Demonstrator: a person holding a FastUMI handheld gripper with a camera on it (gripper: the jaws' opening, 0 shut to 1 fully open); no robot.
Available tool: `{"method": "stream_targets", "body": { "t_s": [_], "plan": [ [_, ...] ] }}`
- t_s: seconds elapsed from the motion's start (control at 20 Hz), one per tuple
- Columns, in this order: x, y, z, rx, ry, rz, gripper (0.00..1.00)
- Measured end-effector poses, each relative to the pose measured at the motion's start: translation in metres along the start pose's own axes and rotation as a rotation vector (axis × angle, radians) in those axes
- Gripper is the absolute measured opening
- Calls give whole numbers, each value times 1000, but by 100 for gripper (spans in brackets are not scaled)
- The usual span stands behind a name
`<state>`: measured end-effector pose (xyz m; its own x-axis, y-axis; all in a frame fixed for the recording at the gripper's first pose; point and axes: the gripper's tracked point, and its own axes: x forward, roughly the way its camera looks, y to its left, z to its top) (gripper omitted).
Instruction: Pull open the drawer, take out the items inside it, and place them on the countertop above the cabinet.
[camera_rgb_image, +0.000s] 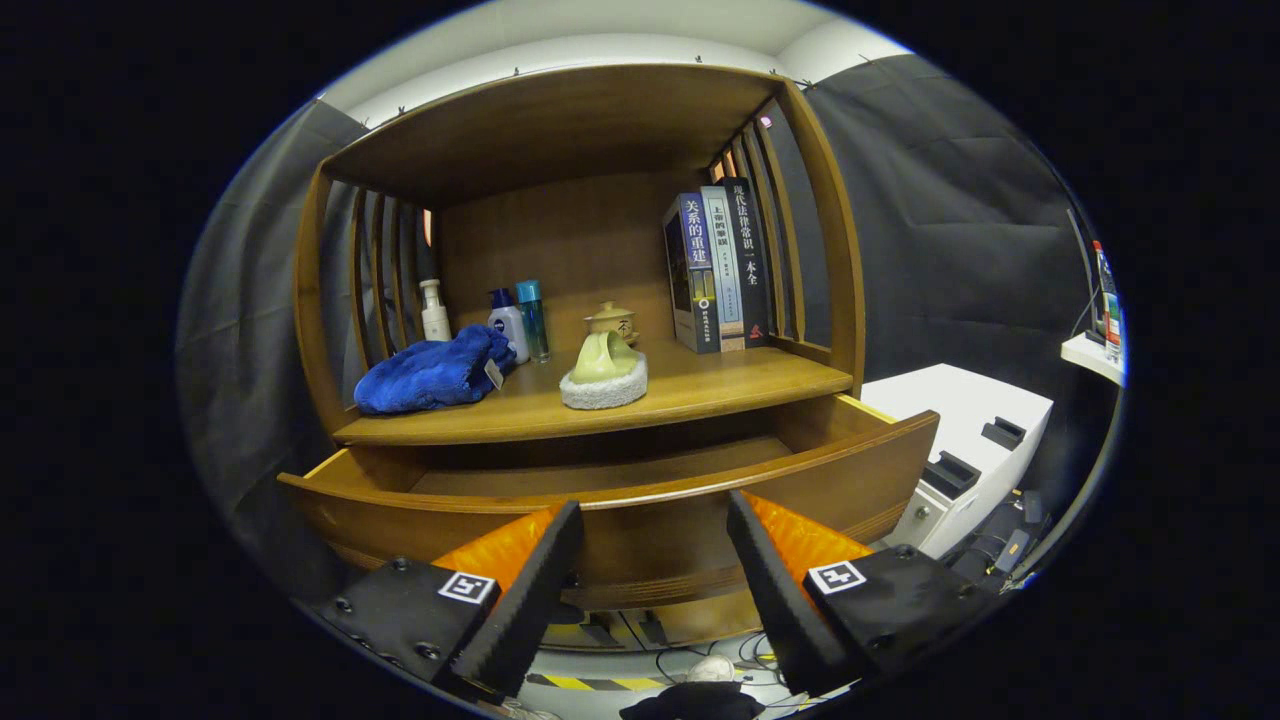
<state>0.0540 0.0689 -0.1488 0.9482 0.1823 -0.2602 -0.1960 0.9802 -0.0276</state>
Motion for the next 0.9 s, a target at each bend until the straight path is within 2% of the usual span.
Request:
{"method": "stream_targets", "body": {
  "t_s": [0.9],
  "plan": [
    [56, 7, 14, -1, 6, -12, 98]
  ]
}}
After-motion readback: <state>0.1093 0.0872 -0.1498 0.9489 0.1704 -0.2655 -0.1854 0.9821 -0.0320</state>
